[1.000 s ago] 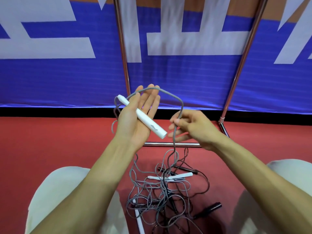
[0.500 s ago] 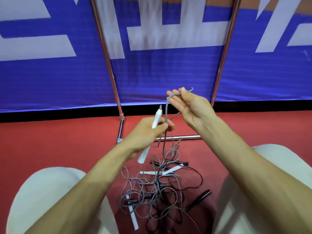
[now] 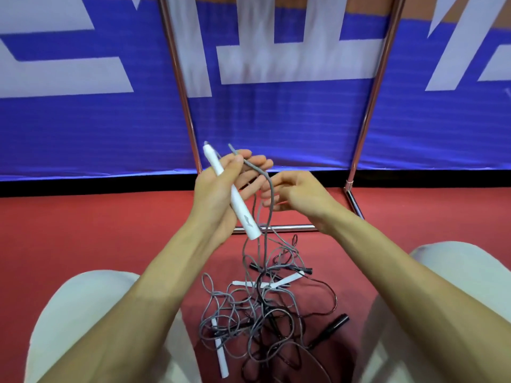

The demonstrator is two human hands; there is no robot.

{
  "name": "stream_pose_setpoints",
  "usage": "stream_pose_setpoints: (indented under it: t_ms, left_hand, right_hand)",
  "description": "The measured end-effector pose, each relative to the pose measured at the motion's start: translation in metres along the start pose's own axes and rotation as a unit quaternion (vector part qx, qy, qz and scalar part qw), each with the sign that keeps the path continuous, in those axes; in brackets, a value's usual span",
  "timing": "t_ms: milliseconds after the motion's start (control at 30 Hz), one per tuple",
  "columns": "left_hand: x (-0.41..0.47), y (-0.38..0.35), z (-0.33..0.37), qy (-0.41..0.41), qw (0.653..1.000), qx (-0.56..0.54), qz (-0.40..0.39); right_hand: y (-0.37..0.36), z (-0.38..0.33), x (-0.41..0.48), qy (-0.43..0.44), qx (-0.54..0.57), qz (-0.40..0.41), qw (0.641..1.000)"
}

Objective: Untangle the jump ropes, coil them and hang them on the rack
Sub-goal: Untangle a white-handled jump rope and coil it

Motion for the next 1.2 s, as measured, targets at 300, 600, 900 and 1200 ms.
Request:
stream_pose_setpoints:
  t_ms: [300,600,900,1200]
  left_hand:
    - [0.009,0.014,0.02,0.03,0.974,-0.225,0.0]
    - [0.011,0.021,-0.003,0.037,0.989,0.13,0.054]
    - [-0.001,0.011,-0.042,0.12,0.918,0.369,-0.078]
    - [-0.016,-0.003,-0.048,0.154,0.907,0.331,-0.21]
  right_hand:
    - [-0.03,0.017,-0.011,0.045,-0.133,-0.122,0.983]
    - [-0.006,-0.012,-0.007,0.091,0.098,0.012,0.991]
    - [0.021,-0.032,-0.008,0.046,0.432,0.07,0.898]
    - [0.045,-0.023,0.001,0.021,0.57,0.136,0.81]
Point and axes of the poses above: each hand's wrist, its own x-axis towards the middle knuckle, its own y-axis out of the back of the hand, z = x × y, the point moved 5 cm from there along x, towards the middle knuckle, and after that the axes turned 8 degrees about z, right-handed, at the moved point
